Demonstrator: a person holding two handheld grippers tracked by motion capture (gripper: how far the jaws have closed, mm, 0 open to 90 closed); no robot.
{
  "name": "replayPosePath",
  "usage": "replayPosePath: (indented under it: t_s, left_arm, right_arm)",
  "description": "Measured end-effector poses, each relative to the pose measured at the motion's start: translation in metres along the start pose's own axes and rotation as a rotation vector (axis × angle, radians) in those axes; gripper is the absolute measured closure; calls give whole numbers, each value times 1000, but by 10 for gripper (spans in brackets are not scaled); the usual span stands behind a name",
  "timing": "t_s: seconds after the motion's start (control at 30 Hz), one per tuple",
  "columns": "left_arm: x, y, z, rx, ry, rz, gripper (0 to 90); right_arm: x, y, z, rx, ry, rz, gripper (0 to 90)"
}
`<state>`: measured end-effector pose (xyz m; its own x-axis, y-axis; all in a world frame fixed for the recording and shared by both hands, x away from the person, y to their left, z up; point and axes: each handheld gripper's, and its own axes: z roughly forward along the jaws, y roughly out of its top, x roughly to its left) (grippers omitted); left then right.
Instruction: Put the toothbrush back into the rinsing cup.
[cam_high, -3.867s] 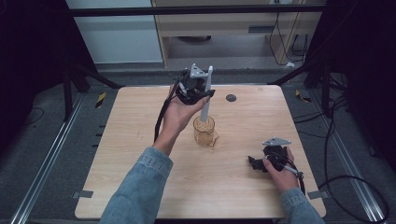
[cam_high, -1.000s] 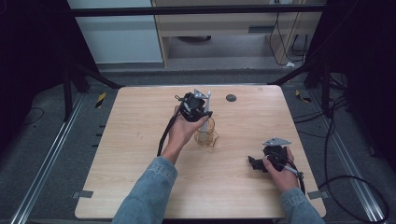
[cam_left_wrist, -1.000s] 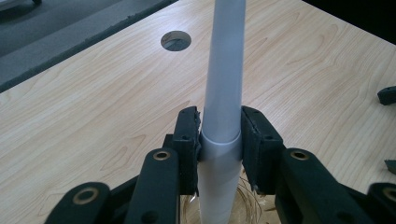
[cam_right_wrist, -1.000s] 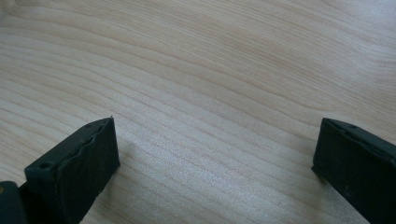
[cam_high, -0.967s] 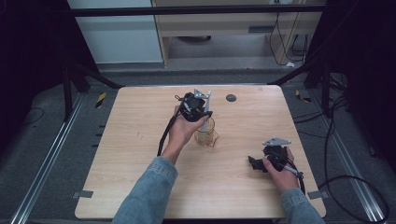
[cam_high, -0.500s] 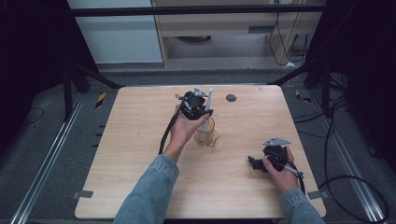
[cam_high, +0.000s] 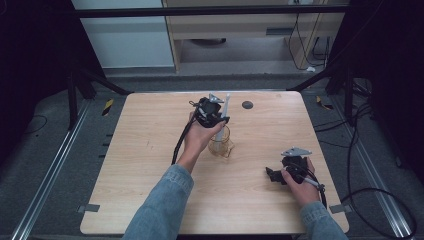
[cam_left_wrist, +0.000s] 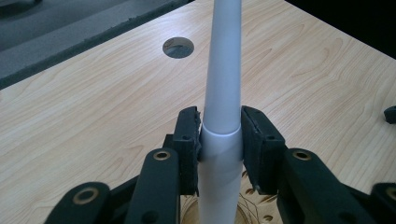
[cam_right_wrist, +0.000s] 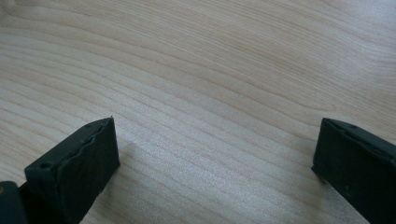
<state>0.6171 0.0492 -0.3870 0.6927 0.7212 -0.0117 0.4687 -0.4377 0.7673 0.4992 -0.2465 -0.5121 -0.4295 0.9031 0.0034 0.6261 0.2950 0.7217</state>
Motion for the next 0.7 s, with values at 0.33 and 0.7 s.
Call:
replayPosePath:
  t_s: [0.33,0.7]
  left_arm:
    - [1,0,0,-4,11,-10,663]
    - [-2,0,-2,-19,15,-9,581]
  right_arm:
    - [0,0,0,1,1,3,4]
    - [0,0,0,1,1,2,4]
